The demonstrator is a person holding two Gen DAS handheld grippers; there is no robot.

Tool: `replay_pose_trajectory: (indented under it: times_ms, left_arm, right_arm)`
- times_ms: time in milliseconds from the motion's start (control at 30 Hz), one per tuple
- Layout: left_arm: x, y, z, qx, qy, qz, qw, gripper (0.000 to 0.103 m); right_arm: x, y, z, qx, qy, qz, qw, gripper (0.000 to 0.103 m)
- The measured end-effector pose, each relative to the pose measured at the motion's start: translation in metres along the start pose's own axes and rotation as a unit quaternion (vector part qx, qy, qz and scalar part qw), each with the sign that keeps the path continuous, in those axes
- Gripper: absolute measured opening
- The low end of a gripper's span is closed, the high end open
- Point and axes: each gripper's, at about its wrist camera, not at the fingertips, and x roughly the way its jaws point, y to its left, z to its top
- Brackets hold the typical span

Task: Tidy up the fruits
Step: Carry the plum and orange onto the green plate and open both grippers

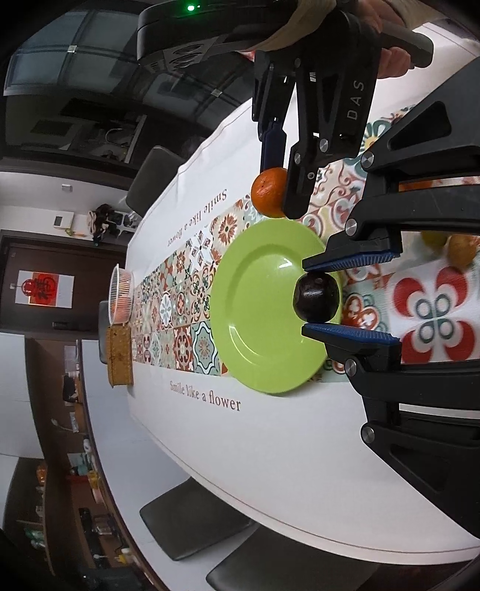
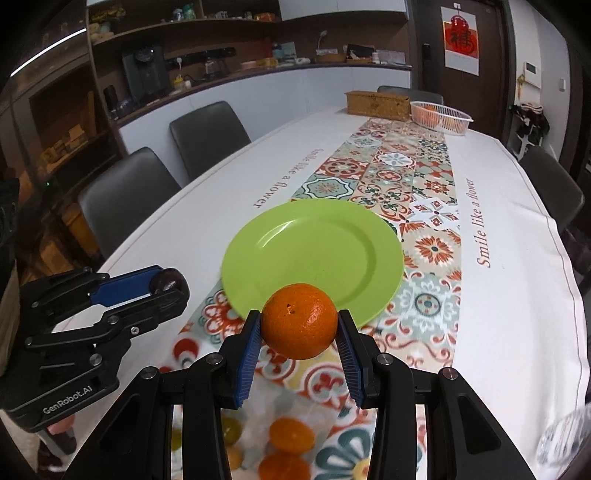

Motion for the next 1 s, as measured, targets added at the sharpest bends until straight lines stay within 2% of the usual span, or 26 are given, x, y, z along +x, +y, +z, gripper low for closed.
replay_pose_trajectory:
  times_ms: [367, 533, 667, 733, 1000]
  left_arm:
    - [0.066, 0.027, 0.015, -0.033, 0.057, -0.023, 0.9976, 0.028]
    - [0.087, 0.029, 0.015, -0.026, 0.083, -0.019, 0.9960, 0.028]
    - [0.090, 0.028, 0.015, -0.019, 0.087, -0.012, 0.9960, 0.029]
    - [0.086, 0.028, 0.014, -0.019, 0.081, -0.009, 0.9965, 0.034]
    - [0.048, 0.013, 0.011, 0.006, 0.045, 0.024, 0.9987, 0.045]
  right_arm:
    - [0.063, -0.019, 0.021, 0.008, 0.060, 0.009, 0.998, 0.041]
    - [0.084, -0.028, 0.021, 0.027, 0.085, 0.016, 0.996, 0.041]
    - [0.091, -0.031, 0.022, 0.032, 0.087, 0.012, 0.996, 0.041]
    - [0.088, -0.032, 0.022, 0.033, 0.084, 0.014, 0.996, 0.042]
    - [0.059, -0.029, 0.021, 0.037, 0.051, 0.005, 0.998, 0.043]
